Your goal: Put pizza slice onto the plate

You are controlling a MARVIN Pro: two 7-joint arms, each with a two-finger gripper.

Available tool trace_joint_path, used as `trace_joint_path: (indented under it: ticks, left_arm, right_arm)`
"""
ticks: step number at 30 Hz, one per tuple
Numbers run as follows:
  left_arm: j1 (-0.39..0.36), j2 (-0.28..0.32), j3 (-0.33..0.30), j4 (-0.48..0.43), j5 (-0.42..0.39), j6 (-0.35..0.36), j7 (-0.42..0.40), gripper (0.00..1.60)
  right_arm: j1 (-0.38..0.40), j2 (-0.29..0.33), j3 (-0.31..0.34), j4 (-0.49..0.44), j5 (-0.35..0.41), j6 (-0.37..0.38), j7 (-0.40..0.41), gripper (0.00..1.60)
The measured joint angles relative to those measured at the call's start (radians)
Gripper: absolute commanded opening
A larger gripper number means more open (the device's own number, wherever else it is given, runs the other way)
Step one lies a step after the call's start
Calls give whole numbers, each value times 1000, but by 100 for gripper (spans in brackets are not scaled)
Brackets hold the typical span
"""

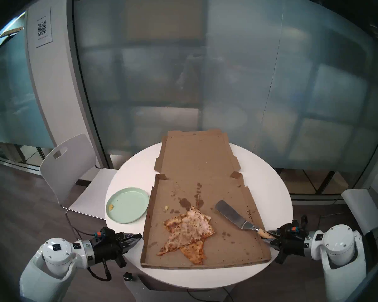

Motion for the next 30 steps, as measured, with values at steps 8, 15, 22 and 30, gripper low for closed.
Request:
trace_joint_path:
  ticks: [8,15,22,30]
  left_arm:
    - [-25,9,15,25,8,1,-18,33]
    - [-37,17,23,37,9,0,-31,32]
    - [-46,22,26,46,10,0,-38,29]
    - [-54,20,34,58,11,-1,-39,26]
  right_arm:
    - [-1,14,-34,-3,-53,0,0,0]
    - [0,21,-51,-15,-77,0,5,0]
    - [1,29,-64,-29,-97,1,23,0]
    - [5,40,-89,-37,-130,0,35,0]
